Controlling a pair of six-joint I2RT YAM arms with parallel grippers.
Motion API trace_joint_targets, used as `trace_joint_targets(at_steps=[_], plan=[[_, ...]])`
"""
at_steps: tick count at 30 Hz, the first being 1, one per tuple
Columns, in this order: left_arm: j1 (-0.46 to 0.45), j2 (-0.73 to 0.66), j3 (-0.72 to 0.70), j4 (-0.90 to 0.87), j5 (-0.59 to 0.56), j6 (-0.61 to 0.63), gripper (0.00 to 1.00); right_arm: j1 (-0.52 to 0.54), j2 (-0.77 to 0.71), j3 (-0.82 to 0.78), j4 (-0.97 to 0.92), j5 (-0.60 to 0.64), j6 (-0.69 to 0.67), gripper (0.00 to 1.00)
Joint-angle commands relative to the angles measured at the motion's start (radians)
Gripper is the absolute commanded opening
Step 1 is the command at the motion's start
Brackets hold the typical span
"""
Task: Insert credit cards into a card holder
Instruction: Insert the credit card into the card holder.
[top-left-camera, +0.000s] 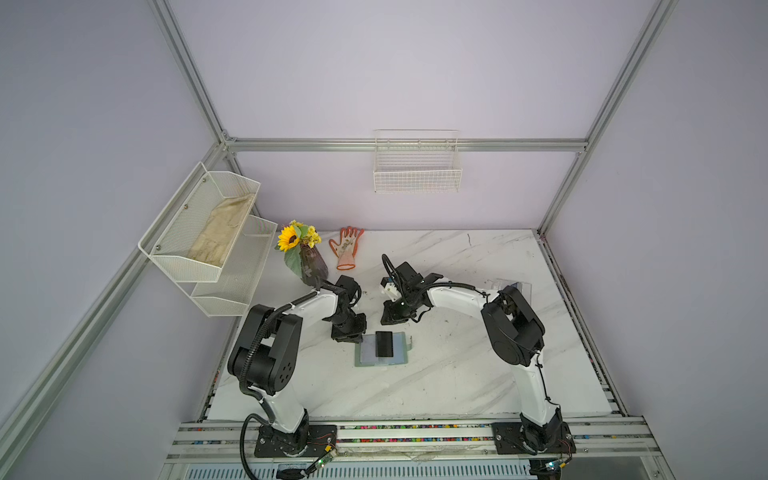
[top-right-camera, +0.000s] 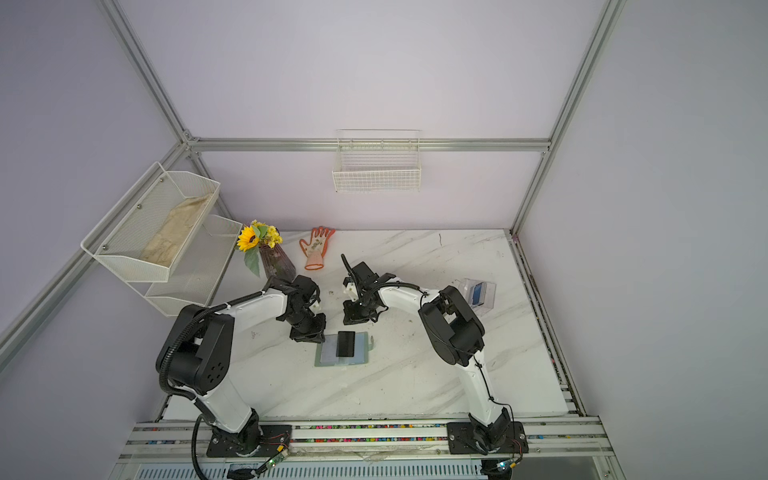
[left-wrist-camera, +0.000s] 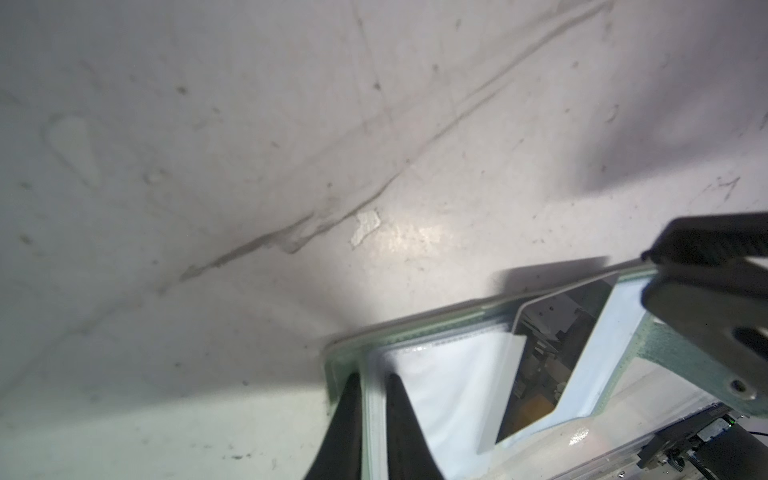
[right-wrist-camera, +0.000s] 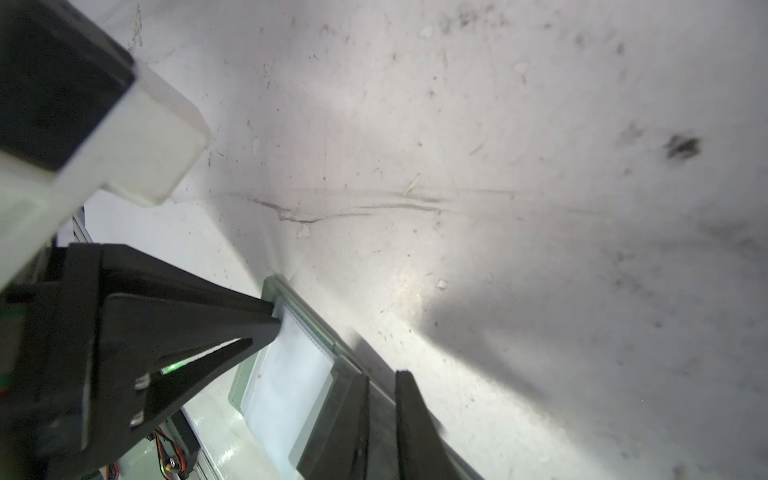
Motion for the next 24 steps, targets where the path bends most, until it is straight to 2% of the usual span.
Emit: trace_joint_targets(at_steps=[1, 24], plan=[[-0.009, 0.055, -0.026, 0.023, 0.009, 0.008, 0.13, 0.014, 0.025, -0.019, 0.013, -0.021, 0.008, 0.17], [-0.009, 0.066, -0.025, 0.025, 0.013, 0.006, 0.13, 0.036, -0.004, -0.094, 0.051, -0.051, 0.031, 0.16]])
